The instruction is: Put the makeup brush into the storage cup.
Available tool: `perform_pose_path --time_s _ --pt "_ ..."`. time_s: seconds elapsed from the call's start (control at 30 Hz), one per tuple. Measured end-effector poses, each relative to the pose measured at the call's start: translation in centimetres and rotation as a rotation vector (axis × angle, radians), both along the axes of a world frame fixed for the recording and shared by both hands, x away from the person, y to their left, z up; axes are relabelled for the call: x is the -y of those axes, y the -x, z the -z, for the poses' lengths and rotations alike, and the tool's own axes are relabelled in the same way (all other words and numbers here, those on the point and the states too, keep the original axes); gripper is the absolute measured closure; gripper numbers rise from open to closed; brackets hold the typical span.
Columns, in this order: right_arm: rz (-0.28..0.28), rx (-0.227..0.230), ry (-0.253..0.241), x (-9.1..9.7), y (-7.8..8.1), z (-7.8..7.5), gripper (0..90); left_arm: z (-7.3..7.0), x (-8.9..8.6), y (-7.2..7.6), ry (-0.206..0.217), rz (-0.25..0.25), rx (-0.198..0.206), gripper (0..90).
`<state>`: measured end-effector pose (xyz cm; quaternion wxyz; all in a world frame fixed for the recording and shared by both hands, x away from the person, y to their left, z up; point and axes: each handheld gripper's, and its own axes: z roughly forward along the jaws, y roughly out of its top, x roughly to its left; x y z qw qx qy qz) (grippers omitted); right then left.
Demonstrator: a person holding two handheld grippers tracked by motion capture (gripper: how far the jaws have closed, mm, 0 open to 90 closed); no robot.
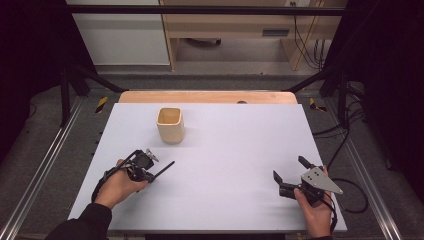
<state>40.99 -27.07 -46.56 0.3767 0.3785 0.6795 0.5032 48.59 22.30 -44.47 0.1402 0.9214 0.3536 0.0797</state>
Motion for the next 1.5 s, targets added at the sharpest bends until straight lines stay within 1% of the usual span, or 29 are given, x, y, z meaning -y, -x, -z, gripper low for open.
perform_pose_path --time_s 0.13,0.23,0.27,0.33,0.37,0.4,0.43,0.47,0.5,0.57,0.6,0.63,0.7,0.77,0.8,0.83,0.87,0.9,0.97,1.07,1.13,1.17,1.2,1.23,1.27,1.3,1.37,1.43,1.5 --pt "0.0 0.001 0.0 0.0 0.0 0.0 2.8 -0.1 0.1 0.0 -0.002 0.016 0.01 84.1" --pt "0.001 0.001 0.003 0.0 0.0 0.0 2.8 -0.8 0.2 0.1 0.004 0.027 0.039 84.1" --pt "0.001 0.001 0.003 0.0 0.0 0.0 2.8 -0.8 0.2 0.1 0.004 0.027 0.039 84.2" --pt "-0.001 0.0 0.009 -0.1 0.0 0.0 2.8 -1.2 0.3 0.2 0.006 0.042 0.055 84.2" --pt "-0.002 -0.002 0.012 -0.1 0.0 0.1 2.8 -1.2 0.3 0.2 0.006 0.042 0.055 84.2" --pt "-0.002 -0.004 0.013 -0.2 -0.1 0.1 2.8 -1.6 0.4 0.2 0.008 0.06 0.058 84.2" --pt "-0.002 -0.004 0.013 -0.2 -0.1 0.1 2.8 -1.6 0.4 0.2 0.008 0.06 0.058 84.2" --pt "-0.003 -0.006 0.019 -0.3 -0.2 0.2 2.9 -2.0 0.4 0.3 0.017 0.056 0.078 84.2" --pt "-0.007 -0.007 0.021 -0.4 -0.2 0.2 2.9 -2.3 0.4 0.3 0.026 0.055 0.086 84.2" --pt "-0.01 -0.001 0.031 -0.5 -0.1 0.1 2.9 -2.5 0.4 0.4 0.031 0.057 0.09 84.2" --pt "-0.01 0.002 0.031 -0.5 0.0 0.1 2.9 -2.9 0.5 0.5 0.033 0.065 0.103 84.2" --pt "-0.01 0.005 0.036 -0.5 0.0 0.0 2.8 -3.1 0.6 0.5 0.036 0.07 0.107 84.2" --pt "-0.009 0.009 0.041 -0.6 0.1 0.0 2.8 -3.3 0.8 0.5 0.039 0.075 0.112 84.2" --pt "-0.005 0.017 0.059 -0.9 0.1 0.0 2.8 -3.6 1.0 0.6 0.051 0.085 0.119 84.2" --pt "-0.006 0.019 0.068 -1.0 0.0 0.0 2.8 -3.9 1.4 0.5 0.055 0.098 0.124 84.2" --pt "-0.003 0.022 0.078 -1.1 0.0 0.0 2.8 -4.0 1.6 0.5 0.053 0.103 0.126 84.2" --pt "-0.003 0.022 0.078 -1.1 0.0 0.0 2.8 -4.0 1.6 0.5 0.053 0.103 0.126 84.2" --pt "-0.005 0.026 0.091 -1.3 0.0 0.0 2.8 -4.1 1.8 0.4 0.048 0.117 0.123 84.2" --pt "-0.007 0.035 0.104 -1.5 0.1 0.0 2.8 -4.4 2.5 0.2 0.047 0.133 0.125 84.2" --pt "0.006 0.051 0.127 -1.6 0.1 -0.1 2.8 -5.0 3.4 0.1 0.037 0.155 0.131 84.2" --pt "0.007 0.056 0.132 -1.6 0.2 -0.1 2.8 -5.2 3.8 0.1 0.039 0.162 0.133 84.2" --pt "0.013 0.069 0.134 -1.6 0.2 -0.2 2.8 -5.4 4.1 0.1 0.04 0.166 0.134 84.2" --pt "0.013 0.069 0.134 -1.6 0.2 -0.2 2.8 -5.6 4.4 0.0 0.03 0.181 0.138 84.2" --pt "0.011 0.069 0.134 -1.6 0.1 -0.2 2.8 -6.0 5.1 -0.1 0.031 0.193 0.144 84.2" --pt "0.011 0.069 0.134 -1.6 0.1 -0.2 2.8 -6.0 5.1 -0.1 0.031 0.193 0.144 84.2" --pt "0.01 0.069 0.136 -1.8 0.1 -0.2 2.8 -6.1 5.5 0.0 0.027 0.198 0.146 84.2" --pt "0.007 0.07 0.146 -2.0 0.0 -0.2 2.8 -6.6 6.4 0.0 0.028 0.222 0.153 84.2" --pt "0.002 0.077 0.162 -2.3 0.0 -0.2 2.8 -6.6 6.7 0.0 0.033 0.228 0.156 84.2" --pt "-0.002 0.084 0.186 -2.7 0.1 -0.2 2.8 -6.7 7.2 0.1 0.029 0.244 0.154 84.2"
